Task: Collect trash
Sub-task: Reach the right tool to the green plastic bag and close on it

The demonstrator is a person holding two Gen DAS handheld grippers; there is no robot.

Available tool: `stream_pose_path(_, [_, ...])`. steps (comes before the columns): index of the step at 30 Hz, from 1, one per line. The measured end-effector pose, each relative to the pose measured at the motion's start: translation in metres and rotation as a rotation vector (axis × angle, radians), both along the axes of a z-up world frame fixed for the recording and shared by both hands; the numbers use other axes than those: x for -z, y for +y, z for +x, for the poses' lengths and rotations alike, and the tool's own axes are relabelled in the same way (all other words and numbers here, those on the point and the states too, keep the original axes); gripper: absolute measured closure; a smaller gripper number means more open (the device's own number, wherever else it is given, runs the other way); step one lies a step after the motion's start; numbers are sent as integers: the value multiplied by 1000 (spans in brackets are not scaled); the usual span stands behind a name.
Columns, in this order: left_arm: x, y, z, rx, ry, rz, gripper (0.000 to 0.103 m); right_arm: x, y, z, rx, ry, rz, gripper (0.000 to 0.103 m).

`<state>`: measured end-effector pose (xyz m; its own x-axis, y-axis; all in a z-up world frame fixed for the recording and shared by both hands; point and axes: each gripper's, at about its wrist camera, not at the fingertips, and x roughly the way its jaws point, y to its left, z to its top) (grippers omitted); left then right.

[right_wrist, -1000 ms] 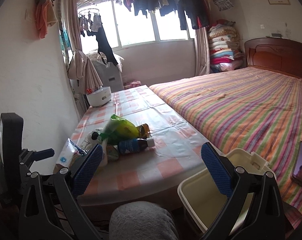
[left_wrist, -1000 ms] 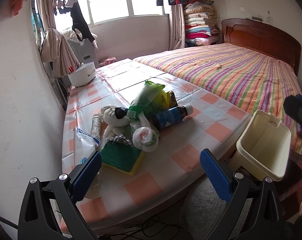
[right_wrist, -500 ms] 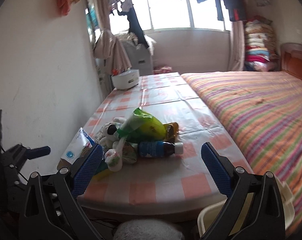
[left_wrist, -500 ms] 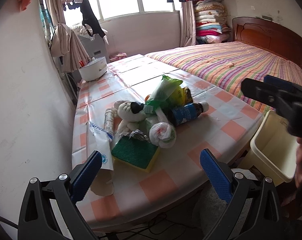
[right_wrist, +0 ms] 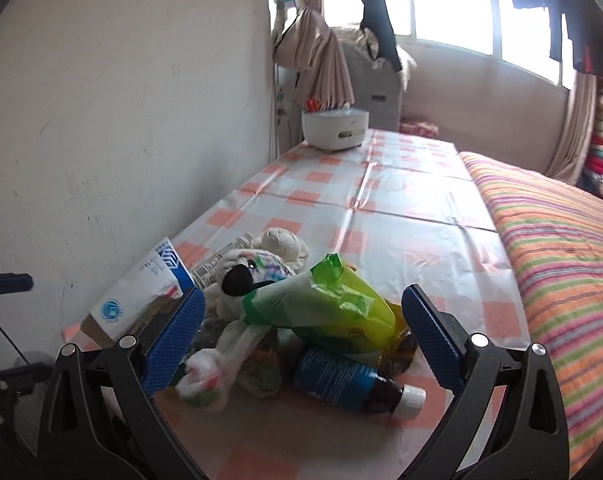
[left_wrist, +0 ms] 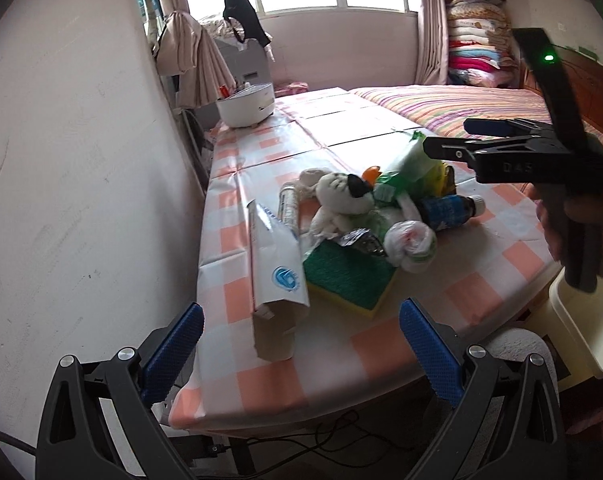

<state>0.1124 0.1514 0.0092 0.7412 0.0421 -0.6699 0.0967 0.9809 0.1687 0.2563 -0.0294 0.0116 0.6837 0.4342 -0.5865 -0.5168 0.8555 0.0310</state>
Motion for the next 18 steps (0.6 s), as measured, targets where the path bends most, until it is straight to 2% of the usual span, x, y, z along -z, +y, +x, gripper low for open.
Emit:
stream_pose_path(3, [3, 7, 2, -22, 12, -2, 7, 13, 3, 20, -8, 43, -37, 6])
stream_pose_path(9, [11, 16, 6, -56, 42, 5, 7, 36, 4, 51, -29, 135, -30, 7])
stream_pose_path(10, [12, 17, 6, -61, 44, 9, 8, 37, 3, 53, -32, 143, -22, 13])
stream_pose_path(11, [13, 19, 7, -69, 48, 13, 8, 39, 3, 56, -35, 152, -16, 23])
stream_pose_path(13, [14, 21, 7, -79, 52, 13, 7, 42, 2, 59, -43, 174, -8, 34])
stream_pose_path(14, [14, 23, 8, -82, 55, 12, 8, 43, 3, 60, -51, 176, -4, 42])
stream_pose_path(15, [15, 24, 8, -86, 57, 13, 8, 43, 4, 59, -57, 175, -6, 46])
stream_pose_path(17, [16, 27, 9, -98, 59, 15, 8, 42, 6, 54, -65, 159, -21, 65])
stream_pose_path(18, [16, 29, 10, -103, 60, 16, 7, 40, 7, 51, -63, 144, -27, 69])
